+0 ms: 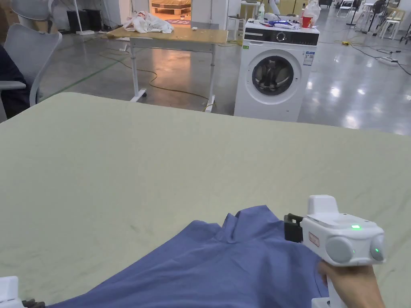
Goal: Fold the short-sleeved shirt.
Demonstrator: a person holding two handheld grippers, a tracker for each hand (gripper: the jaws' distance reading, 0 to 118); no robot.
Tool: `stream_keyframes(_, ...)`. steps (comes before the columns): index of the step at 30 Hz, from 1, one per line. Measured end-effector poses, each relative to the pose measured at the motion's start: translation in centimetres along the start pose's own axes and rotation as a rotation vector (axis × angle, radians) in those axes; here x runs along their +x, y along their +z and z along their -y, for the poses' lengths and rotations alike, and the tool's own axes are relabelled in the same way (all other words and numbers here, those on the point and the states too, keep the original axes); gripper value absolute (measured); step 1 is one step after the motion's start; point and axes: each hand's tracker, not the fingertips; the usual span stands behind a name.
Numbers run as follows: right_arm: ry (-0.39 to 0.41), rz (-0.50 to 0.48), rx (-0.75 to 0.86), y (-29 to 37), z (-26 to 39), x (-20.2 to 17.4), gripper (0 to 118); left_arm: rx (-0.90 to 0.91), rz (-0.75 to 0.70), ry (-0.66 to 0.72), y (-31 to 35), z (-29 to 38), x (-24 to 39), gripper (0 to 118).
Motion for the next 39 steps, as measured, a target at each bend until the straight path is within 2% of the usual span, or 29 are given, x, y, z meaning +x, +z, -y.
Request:
stream_keyframes(4,0.102,0.0,-0.123,-5.4,-1.4,0.5,71,0.007,0.001,0.005,0.3,0.1,0.2,0)
stream_keyframes(7,0.079,-0.036,-0.168,-8.2,-1.8,1.0,74,0.006,-0.02,-0.018,0.4,0.0,0.9,0)
stream_keyframes(9,0.042,-0.023,-0.218,-9.9,-2.0,1.3,77,0.005,-0.031,-0.034,0.2,-0.2,1.1,0)
stream_keyframes(13,0.009,-0.043,-0.277,-12.5,-1.7,1.9,73,0.0,-0.033,-0.024,0.2,-0.3,1.2,0)
stream_keyframes(14,0.009,-0.055,-0.288,-12.7,-1.5,1.7,65,0.001,-0.033,-0.022,0.3,-0.3,1.2,0)
stream_keyframes(15,0.015,-0.068,-0.285,-12.8,-1.3,1.5,42,-0.001,-0.033,-0.023,0.3,-0.3,1.2,0)
stream_keyframes(16,0.018,-0.101,-0.297,-13.2,-1.0,0.9,28,-0.002,-0.034,-0.025,-0.1,-0.4,0.8,0)
stream_keyframes(17,0.013,-0.114,-0.301,-13.4,-0.7,0.5,21,-0.001,-0.034,-0.024,-0.2,-0.4,0.7,0)
stream_keyframes(18,0.025,-0.097,-0.297,-13.7,-0.3,0.0,20,-0.001,-0.035,-0.023,-0.2,-0.5,0.7,0)
stream_keyframes(19,0.074,-0.063,-0.286,-13.8,-0.3,-0.2,19,-0.002,-0.037,-0.026,-0.2,-0.5,0.7,0)
stream_keyframes(22,0.036,-0.072,-0.298,-13.7,-0.8,-0.2,6,0.001,-0.043,-0.037,-0.4,-0.5,0.7,0)
stream_keyframes(23,0.021,-0.094,-0.299,-13.6,-0.9,-0.2,6,0.002,-0.045,-0.042,-0.4,-0.5,0.7,0)
stream_keyframes(27,0.07,-0.071,-0.249,-12.3,-0.8,-0.3,5,0.017,-0.046,-0.033,-0.3,-0.5,0.5,0)
stream_keyframes(31,-0.014,-0.054,-0.122,-8.6,-1.6,0.5,5,0.048,-0.051,-0.018,0.3,-0.8,0.5,0)
stream_keyframes(33,-0.002,-0.053,-0.061,-6.3,-2.3,0.9,5,0.069,-0.053,-0.04,0.9,-1.1,1.0,0)
stream_keyframes(36,0.029,-0.055,0.018,-2.5,-3.3,1.4,5,0.187,-0.027,-0.03,2.5,-2.0,1.6,0)
stream_keyframes(39,0.025,-0.035,0.079,1.0,-4.6,2.5,5,0.269,-0.019,-0.05,3.9,-3.9,2.5,0)
